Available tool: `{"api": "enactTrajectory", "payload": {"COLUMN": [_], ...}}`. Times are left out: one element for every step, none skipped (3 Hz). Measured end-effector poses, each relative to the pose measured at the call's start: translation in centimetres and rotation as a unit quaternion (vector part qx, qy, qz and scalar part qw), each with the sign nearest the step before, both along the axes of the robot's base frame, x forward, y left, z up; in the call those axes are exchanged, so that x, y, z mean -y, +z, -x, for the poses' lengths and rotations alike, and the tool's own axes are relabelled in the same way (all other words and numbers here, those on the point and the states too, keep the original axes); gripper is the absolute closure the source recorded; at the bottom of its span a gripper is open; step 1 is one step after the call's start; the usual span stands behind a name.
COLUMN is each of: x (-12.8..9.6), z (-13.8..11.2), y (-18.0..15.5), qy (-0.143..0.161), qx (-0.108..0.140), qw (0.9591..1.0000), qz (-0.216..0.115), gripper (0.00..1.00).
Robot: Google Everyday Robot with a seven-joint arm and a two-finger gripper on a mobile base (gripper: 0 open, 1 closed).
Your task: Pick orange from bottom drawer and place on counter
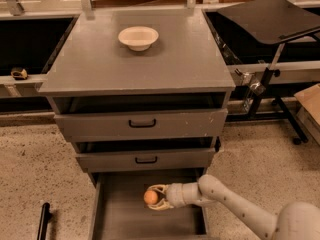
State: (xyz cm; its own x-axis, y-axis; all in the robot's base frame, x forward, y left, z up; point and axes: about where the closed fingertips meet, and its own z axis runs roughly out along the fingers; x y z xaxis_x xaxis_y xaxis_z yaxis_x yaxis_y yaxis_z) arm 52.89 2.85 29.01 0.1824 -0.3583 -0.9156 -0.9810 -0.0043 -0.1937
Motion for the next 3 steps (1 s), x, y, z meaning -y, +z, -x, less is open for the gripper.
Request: {"api": "enactTrajectory", "payload": {"x": [3.0, 3.6, 3.6], "z": [3.5, 4.6, 4.6], "y": [6.1, 7.2, 7.2], "qy": [0.050, 0.066, 0.066], "qx": [0.034, 0.036, 0.036], "qw": [0.9977, 0.9963, 0.9963], "qz": [-0.032, -0.041, -0.041], "gripper": [1.00, 1.00, 1.00]}}
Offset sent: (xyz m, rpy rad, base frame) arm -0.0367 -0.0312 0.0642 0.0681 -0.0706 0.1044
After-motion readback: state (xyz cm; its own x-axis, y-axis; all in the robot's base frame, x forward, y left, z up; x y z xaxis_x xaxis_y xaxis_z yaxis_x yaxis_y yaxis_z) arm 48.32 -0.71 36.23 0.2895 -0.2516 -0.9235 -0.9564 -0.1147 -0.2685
